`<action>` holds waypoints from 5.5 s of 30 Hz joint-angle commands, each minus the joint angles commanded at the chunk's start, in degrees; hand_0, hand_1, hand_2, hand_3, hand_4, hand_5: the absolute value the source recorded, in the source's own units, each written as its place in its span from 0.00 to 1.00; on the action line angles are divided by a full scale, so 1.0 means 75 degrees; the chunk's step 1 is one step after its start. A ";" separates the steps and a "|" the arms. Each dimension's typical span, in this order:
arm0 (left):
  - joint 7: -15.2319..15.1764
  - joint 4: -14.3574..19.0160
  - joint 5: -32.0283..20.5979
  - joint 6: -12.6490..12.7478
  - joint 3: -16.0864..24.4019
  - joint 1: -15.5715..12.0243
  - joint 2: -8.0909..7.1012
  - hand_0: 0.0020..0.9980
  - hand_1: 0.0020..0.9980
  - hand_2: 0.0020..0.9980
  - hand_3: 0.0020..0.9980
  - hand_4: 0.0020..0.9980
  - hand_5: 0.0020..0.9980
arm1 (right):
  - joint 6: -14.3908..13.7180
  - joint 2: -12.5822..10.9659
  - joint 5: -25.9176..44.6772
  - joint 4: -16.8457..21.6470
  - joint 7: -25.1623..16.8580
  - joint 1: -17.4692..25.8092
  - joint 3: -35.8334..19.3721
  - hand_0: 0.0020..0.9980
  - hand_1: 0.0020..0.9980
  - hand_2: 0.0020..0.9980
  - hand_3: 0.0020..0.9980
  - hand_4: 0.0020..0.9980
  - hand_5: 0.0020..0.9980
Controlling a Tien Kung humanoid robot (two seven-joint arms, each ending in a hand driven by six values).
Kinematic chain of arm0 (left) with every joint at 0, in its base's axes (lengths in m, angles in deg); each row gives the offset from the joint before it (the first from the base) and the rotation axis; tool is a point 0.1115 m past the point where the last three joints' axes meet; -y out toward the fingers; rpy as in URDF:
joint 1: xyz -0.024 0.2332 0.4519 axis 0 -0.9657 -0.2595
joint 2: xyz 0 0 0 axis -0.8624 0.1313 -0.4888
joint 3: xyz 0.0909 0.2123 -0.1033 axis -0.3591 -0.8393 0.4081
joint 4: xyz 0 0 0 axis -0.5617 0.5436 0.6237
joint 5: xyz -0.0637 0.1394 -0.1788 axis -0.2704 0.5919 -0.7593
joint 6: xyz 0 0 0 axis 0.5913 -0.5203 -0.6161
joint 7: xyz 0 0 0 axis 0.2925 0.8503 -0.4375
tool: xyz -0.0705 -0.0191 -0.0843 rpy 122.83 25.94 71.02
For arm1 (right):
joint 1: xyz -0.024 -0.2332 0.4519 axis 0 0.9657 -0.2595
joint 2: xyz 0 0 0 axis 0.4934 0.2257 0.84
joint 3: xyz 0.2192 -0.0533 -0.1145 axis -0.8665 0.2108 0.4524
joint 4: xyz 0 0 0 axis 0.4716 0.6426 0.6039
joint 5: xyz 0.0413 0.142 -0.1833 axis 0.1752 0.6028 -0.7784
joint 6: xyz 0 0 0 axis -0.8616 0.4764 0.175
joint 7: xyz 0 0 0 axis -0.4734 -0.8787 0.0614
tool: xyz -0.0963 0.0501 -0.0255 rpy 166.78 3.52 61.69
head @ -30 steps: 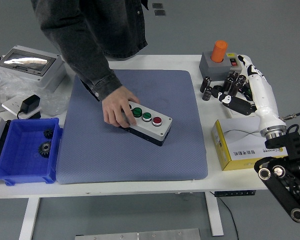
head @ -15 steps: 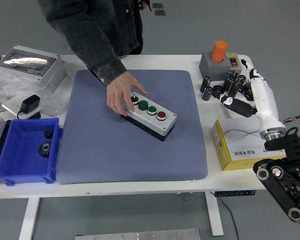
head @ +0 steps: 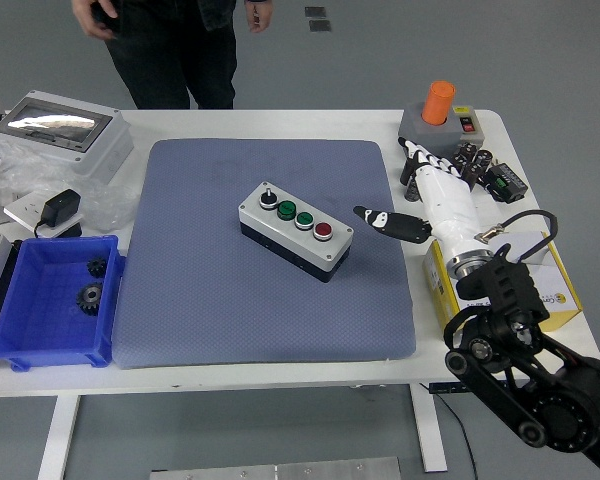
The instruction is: Pick up the button,place it on the desk,press the button,press the button
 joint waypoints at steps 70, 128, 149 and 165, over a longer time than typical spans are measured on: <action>-0.0002 0.0011 -0.0154 0.0031 -0.0071 0.0145 -0.0073 0.70 0.68 0.67 0.81 0.63 0.88 | 0.0548 0.0272 0.3038 -0.2092 -0.0581 -0.2331 0.2520 1.00 1.00 1.00 1.00 1.00 0.56; -0.0583 -0.0162 -0.0020 0.0050 0.0015 0.0183 -0.0110 0.70 0.68 0.67 0.80 0.61 0.89 | 0.0216 0.0631 0.1071 -0.2679 0.0495 -0.2799 0.3370 0.08 0.27 0.32 0.36 0.42 0.04; -0.0680 -0.0158 0.0027 0.0093 0.0050 0.0160 -0.0069 0.70 0.68 0.66 0.80 0.61 0.89 | -0.0289 -0.0073 0.1469 -0.2240 -0.2933 -0.2605 0.4687 0.10 0.30 0.37 0.47 0.34 0.00; -0.0680 -0.0154 0.0014 0.0099 0.0030 0.0142 -0.0051 0.70 0.68 0.66 0.80 0.61 0.90 | -0.0502 0.0102 0.1271 -0.2712 -0.2603 -0.2445 0.4498 0.13 0.32 0.38 0.48 0.35 0.00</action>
